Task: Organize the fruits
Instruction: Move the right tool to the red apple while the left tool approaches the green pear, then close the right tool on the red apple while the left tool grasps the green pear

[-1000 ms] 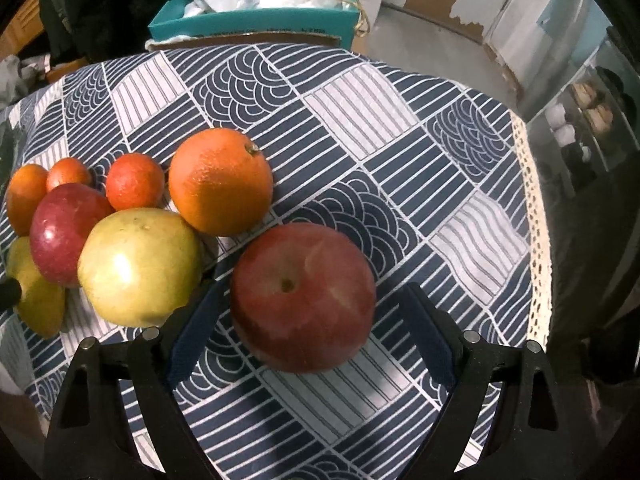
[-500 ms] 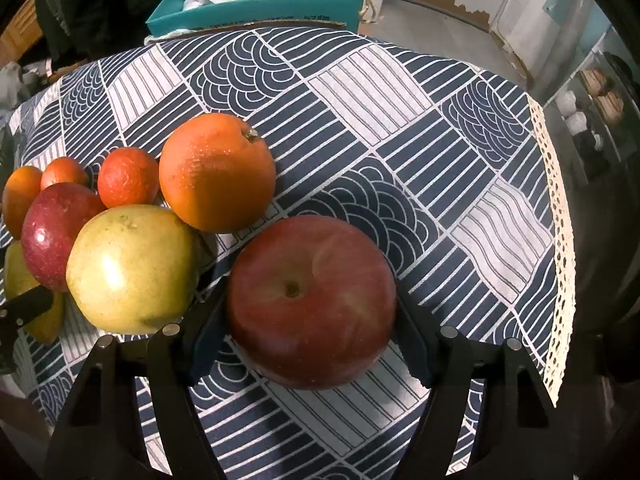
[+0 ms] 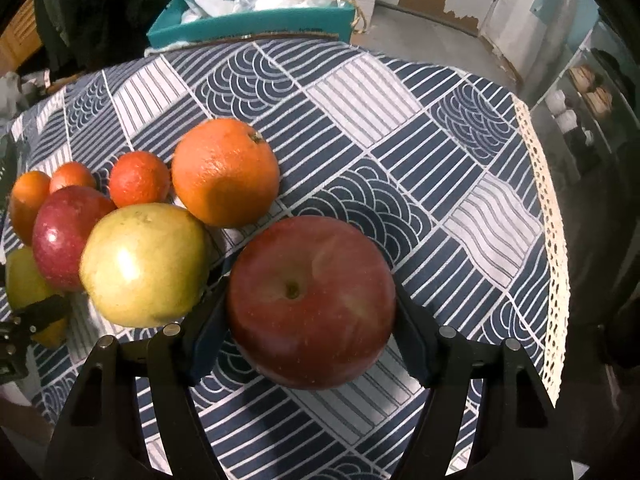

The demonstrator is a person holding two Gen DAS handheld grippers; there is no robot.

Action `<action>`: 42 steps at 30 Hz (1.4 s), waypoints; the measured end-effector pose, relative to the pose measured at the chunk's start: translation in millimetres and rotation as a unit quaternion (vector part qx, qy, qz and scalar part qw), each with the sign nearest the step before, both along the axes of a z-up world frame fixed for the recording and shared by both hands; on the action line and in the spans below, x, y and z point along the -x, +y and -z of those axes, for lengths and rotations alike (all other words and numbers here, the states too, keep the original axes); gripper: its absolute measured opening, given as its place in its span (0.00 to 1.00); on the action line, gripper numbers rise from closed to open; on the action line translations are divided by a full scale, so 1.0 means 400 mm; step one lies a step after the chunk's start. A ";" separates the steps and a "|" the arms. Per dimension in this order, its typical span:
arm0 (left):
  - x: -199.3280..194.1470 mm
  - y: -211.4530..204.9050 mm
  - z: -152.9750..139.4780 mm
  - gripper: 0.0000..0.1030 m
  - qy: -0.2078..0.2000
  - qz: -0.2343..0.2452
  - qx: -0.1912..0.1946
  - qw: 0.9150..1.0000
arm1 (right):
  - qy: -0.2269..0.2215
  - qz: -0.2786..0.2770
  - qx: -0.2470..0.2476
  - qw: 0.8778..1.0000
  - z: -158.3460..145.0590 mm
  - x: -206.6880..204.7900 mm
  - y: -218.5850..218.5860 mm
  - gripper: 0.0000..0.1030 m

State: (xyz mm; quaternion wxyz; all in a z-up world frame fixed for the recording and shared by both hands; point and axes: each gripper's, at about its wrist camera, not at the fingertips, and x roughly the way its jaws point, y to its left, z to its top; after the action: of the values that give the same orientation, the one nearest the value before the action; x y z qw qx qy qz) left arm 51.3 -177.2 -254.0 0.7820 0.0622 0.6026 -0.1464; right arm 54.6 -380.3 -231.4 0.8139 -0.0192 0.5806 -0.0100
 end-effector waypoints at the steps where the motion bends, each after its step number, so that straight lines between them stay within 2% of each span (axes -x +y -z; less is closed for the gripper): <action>1: 0.005 0.002 -0.002 0.68 -0.004 0.003 -0.003 1.000 | -0.003 0.001 0.000 1.000 -0.005 0.002 -0.001 0.72; 16: 0.045 0.040 -0.136 0.68 -0.083 0.021 -0.008 0.996 | -0.069 -0.017 -0.029 0.997 -0.161 0.049 0.053 0.72; 23: 0.032 0.063 -0.213 0.68 -0.124 0.021 -0.008 0.992 | -0.104 -0.028 -0.045 0.993 -0.233 0.063 0.093 0.72; 42: 0.055 0.193 -0.373 0.68 -0.170 -0.024 0.031 0.985 | -0.189 -0.063 -0.079 0.977 -0.402 0.051 0.209 0.72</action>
State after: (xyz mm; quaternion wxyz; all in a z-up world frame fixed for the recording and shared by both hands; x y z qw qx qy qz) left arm 29.2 -100.1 -104.7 0.8780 0.0477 0.4572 -0.1335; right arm 34.3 -296.6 -70.8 0.9067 0.0110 0.4133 0.0833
